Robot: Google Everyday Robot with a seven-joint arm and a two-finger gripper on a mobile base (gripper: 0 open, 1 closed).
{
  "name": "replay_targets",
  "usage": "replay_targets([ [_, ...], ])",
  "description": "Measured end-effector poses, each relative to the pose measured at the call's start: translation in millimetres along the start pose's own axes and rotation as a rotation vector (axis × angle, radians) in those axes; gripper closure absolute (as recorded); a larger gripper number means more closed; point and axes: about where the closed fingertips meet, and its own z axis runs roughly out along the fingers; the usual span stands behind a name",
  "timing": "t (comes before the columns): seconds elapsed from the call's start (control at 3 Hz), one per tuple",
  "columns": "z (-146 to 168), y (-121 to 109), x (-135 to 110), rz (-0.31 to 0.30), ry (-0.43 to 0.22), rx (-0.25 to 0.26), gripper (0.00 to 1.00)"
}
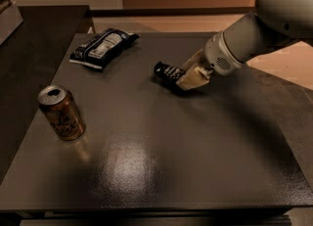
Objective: Move rxbar chocolate near orange can
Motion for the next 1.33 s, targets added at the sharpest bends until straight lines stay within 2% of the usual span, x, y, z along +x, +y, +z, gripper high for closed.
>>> replay_targets([
  [0.33,12.8,38.1,-15.4,-0.063,-0.011,-0.076,1.0],
  [0.67,24.6,72.2,-24.8,-0.132,-0.014,-0.131,1.0],
  [1.33,46.3,126.6,-41.6,-0.267,-0.015,-0.212,1.0],
])
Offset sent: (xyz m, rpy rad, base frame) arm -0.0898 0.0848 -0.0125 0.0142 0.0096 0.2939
